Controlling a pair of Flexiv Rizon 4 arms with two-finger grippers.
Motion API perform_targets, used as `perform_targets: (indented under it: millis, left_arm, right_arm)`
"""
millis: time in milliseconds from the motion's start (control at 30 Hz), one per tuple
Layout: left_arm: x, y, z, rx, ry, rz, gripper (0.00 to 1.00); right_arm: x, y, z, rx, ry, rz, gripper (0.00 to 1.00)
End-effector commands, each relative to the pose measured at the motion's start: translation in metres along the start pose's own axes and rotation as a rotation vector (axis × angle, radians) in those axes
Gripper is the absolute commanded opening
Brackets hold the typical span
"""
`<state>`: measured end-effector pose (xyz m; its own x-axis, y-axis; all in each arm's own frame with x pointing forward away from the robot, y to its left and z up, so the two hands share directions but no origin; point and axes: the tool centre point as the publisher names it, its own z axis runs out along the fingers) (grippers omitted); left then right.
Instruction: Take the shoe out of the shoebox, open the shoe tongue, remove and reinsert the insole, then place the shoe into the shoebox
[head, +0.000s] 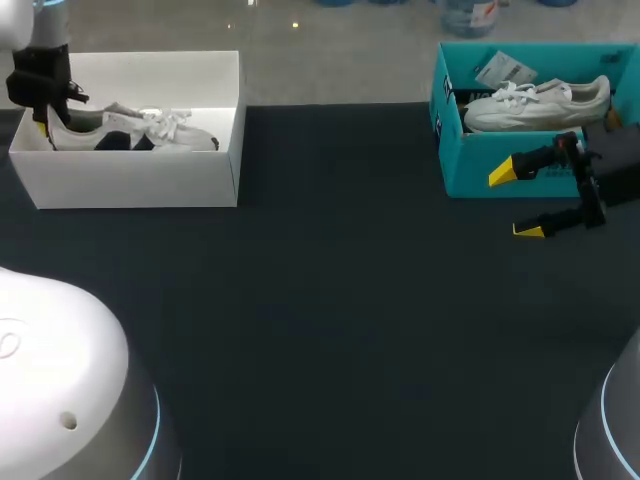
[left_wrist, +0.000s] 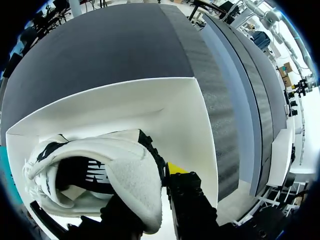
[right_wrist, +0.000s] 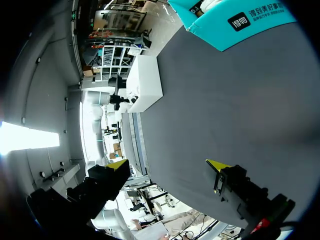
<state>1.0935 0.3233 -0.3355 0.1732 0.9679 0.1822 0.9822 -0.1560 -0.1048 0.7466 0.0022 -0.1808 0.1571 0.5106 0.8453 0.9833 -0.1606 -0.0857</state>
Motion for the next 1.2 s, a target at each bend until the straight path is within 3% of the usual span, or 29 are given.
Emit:
perform_targets:
  millis: [33,400,500,533,600,767,1000,1200]
  left_arm:
    - [-0.001,0.000,0.015,-0.004,-0.003,0.000,0.00]
    - [-0.009,0.001,0.048,-0.028,0.017,0.009,0.00]
    - [-0.009,0.000,0.048,-0.030,0.021,0.006,0.00]
    - [-0.008,-0.001,0.046,-0.031,0.022,0.006,0.25]
    - [-0.007,-0.003,0.039,-0.036,0.017,0.001,1.00]
    - [-0.006,-0.008,0.013,-0.071,-0.009,-0.009,1.00]
    - [-0.011,-0.021,-0.044,-0.128,-0.074,-0.097,1.00]
    - [-0.019,-0.015,-0.084,-0.136,-0.073,-0.223,1.00]
  right_arm:
    - [0.000,0.000,0.001,0.000,-0.004,0.001,1.00]
    - [0.000,0.000,0.001,0.000,-0.004,0.001,1.00]
    - [0.000,0.000,0.001,0.000,-0.004,0.001,1.00]
    - [0.000,0.000,0.001,0.000,-0.004,0.001,1.00]
    - [0.000,0.000,0.001,0.000,-0.004,0.001,1.00]
    - [0.000,0.000,0.001,0.000,-0.004,0.001,1.00]
    - [0.000,0.000,0.001,0.000,-0.004,0.001,1.00]
    - [0.000,0.000,0.001,0.000,-0.004,0.001,1.00]
